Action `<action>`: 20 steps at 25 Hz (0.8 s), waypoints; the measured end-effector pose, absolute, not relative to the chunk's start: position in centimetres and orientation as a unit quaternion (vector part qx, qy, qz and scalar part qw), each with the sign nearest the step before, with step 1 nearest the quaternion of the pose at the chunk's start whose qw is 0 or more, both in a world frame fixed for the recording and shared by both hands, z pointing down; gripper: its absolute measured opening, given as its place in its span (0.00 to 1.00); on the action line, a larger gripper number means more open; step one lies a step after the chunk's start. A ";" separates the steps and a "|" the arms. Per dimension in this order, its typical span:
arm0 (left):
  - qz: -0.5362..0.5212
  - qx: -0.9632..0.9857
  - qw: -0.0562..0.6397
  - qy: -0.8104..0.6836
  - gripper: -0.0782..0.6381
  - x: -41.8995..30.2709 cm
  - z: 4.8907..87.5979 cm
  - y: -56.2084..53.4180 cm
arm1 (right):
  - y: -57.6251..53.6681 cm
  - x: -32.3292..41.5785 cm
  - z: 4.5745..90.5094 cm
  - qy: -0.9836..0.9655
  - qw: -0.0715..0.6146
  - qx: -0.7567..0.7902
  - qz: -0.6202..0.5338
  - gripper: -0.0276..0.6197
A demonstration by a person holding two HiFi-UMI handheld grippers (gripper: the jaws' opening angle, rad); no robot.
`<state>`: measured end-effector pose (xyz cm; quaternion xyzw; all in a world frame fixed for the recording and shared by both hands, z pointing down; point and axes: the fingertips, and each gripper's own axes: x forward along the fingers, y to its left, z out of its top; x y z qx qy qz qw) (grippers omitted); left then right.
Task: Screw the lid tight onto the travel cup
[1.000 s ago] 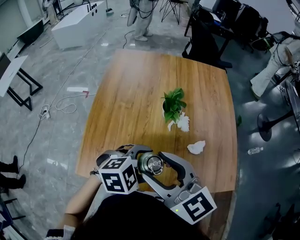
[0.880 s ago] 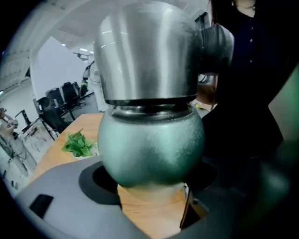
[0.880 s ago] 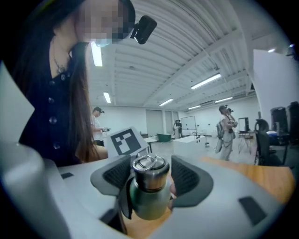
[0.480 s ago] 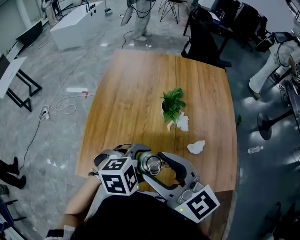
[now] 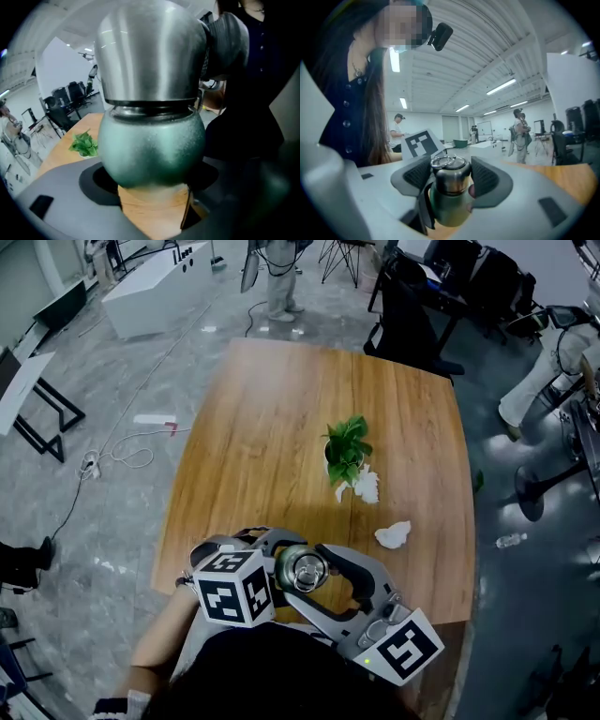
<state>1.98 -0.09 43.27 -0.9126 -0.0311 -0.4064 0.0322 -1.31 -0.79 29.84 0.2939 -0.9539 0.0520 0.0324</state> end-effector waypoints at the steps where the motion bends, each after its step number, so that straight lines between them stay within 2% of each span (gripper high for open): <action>1: -0.411 -0.911 0.031 -0.013 0.66 2.0 43.3 -0.6 | -1.0 -1.2 29.9 -0.950 0.033 0.306 0.052 0.45; 3: -0.411 -0.911 0.037 -0.007 0.66 2.1 43.2 -0.8 | -0.9 -1.1 29.8 -0.951 0.027 0.303 0.058 0.45; 9: -0.390 -0.910 0.047 -0.129 0.66 1.8 42.5 2.7 | 1.2 -1.6 29.1 -0.975 0.023 0.208 0.074 0.45; 16: -0.399 -0.916 0.022 0.030 0.66 2.8 43.1 -1.3 | -1.5 -0.4 29.7 -0.944 0.023 0.325 0.058 0.45; 20: -0.407 -0.913 0.040 -0.011 0.66 2.4 43.1 -0.3 | -0.6 -0.5 29.8 -0.958 0.025 0.269 0.093 0.45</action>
